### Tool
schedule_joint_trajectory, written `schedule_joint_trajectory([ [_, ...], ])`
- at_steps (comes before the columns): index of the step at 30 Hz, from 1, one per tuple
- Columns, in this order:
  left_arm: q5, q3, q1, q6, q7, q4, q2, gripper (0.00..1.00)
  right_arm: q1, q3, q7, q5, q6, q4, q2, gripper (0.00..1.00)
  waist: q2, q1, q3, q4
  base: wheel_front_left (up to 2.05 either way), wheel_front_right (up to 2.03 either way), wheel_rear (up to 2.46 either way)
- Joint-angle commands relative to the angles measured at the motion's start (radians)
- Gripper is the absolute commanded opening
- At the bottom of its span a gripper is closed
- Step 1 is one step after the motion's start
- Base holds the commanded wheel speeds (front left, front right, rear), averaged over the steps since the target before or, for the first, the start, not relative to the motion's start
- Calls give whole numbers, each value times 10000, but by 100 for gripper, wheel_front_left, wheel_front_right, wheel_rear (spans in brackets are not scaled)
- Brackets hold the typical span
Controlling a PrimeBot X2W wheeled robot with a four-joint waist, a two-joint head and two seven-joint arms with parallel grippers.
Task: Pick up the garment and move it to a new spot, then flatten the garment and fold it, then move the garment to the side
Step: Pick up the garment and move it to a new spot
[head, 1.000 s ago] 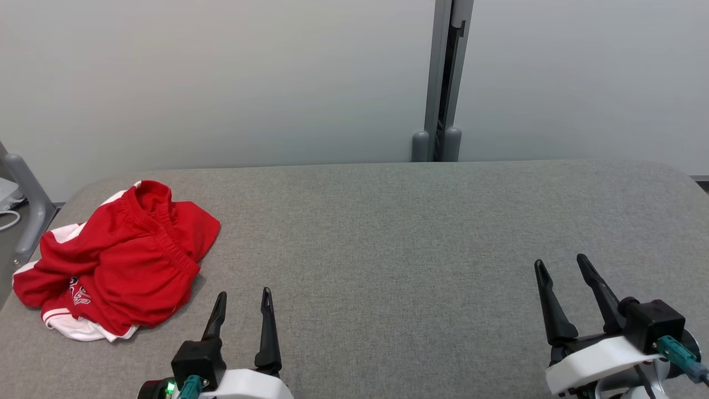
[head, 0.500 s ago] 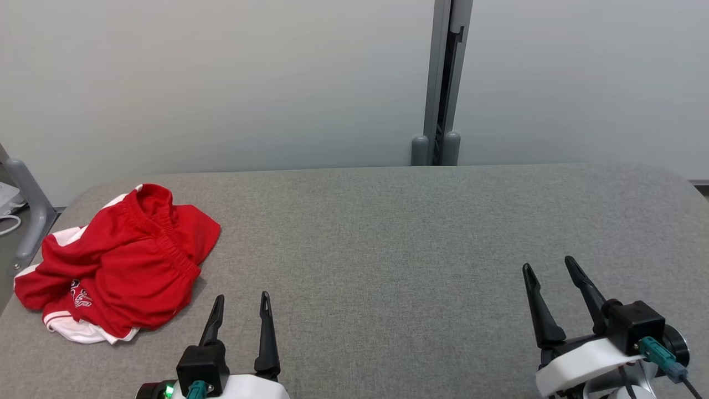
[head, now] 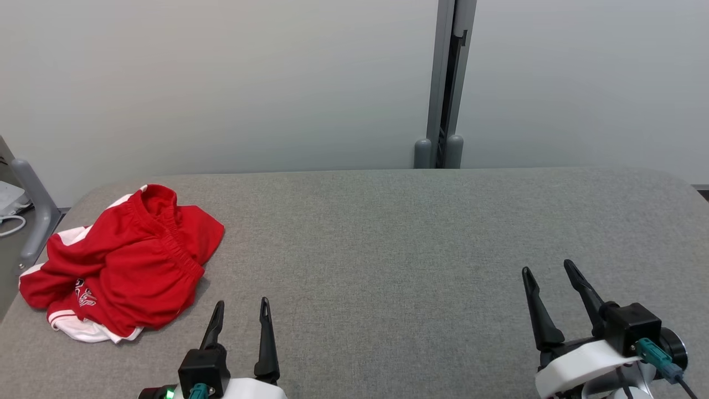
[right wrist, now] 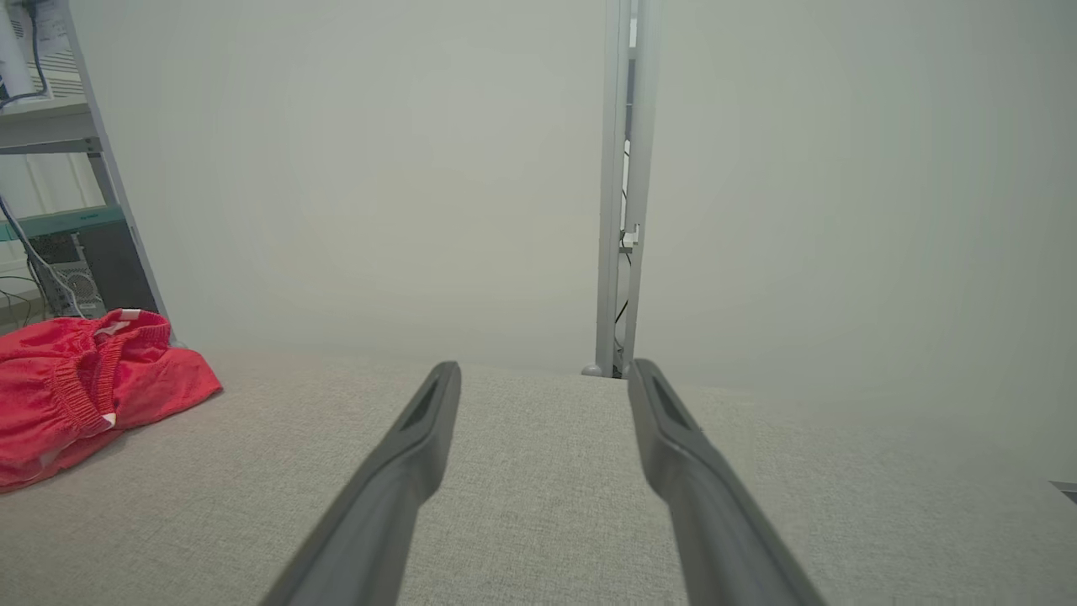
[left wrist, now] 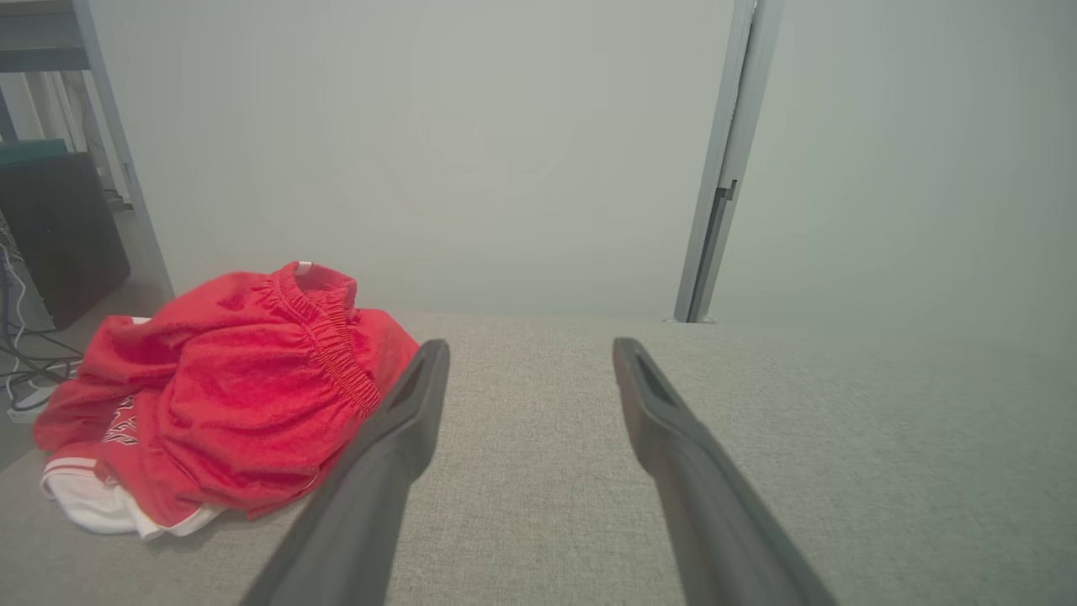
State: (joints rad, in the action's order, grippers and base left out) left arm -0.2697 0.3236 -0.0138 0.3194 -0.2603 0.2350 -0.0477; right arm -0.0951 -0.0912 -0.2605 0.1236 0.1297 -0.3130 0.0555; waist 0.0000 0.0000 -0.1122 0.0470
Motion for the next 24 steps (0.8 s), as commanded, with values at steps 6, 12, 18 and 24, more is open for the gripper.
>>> schedule_joint_trajectory([
  [6,-433,-63,-5,-136,-56,89,-51,100,-19,88,-69,210,18,-60,-8,100,0,0,4,199,0,0,0],
  [12,-296,-127,41,-237,-56,176,-52,100,126,-93,-61,257,18,78,-21,100,0,0,-7,892,0,0,0],
  [18,-178,-304,-20,-240,-55,233,-48,100,209,-66,-60,520,10,-10,-41,100,0,0,-22,2017,0,0,0],
  [24,145,-590,-51,-355,-53,240,-49,100,247,-449,-60,896,10,154,-36,100,0,0,-83,3140,0,0,0],
])
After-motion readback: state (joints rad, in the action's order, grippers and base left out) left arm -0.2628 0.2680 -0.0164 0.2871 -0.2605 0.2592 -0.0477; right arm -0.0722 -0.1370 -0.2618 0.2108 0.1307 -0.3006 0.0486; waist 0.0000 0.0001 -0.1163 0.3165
